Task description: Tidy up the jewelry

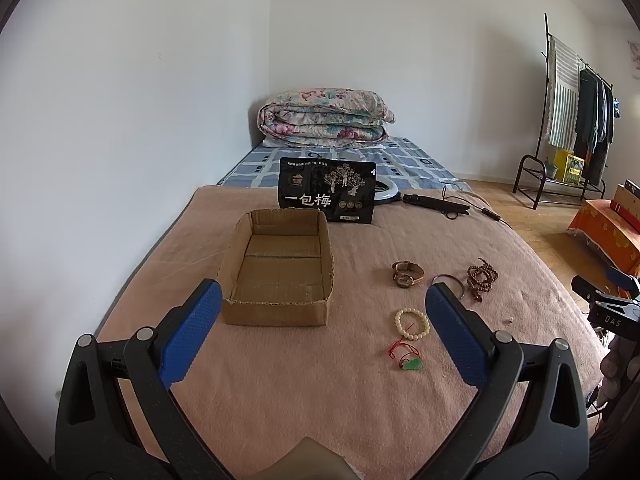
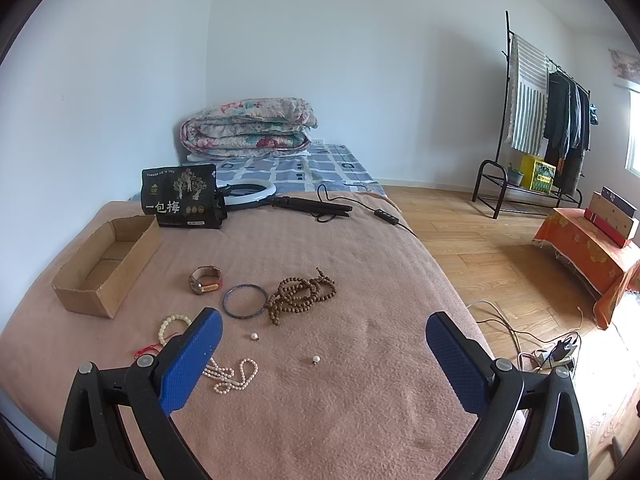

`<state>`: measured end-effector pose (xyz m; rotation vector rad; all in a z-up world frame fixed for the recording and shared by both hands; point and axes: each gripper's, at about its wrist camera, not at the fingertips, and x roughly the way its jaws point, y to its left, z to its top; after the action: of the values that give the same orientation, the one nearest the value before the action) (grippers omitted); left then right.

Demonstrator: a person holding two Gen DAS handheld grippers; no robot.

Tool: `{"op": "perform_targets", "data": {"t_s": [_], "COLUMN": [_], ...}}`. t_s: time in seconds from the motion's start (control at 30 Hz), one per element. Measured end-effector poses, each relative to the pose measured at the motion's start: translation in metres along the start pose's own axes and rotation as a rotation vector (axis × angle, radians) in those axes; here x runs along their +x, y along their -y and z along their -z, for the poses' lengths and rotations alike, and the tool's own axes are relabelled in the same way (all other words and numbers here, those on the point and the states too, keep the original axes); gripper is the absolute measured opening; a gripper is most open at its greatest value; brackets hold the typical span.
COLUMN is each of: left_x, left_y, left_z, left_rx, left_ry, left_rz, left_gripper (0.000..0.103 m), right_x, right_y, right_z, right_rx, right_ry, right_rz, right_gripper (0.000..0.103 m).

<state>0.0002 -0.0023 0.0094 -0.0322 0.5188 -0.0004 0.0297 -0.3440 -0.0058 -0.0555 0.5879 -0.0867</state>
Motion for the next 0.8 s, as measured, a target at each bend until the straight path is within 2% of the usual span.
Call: {"op": "perform_targets", "data": {"t_s": [0.8], "left_x": [-0.0010], "left_y": [-0.0002], "left_z": [0.0014], "left_rx": [0.000], "left_ry": [0.007], "left_rz": [0.000], "left_gripper": [0.103], "right_x": [-0.0001], "right_y": [-0.0023], "right_z": [-0.0001], "right_rx": [0.002], "right_ry": [0.001], "right_rz": [-0.002], "right_gripper": [0.103]}}
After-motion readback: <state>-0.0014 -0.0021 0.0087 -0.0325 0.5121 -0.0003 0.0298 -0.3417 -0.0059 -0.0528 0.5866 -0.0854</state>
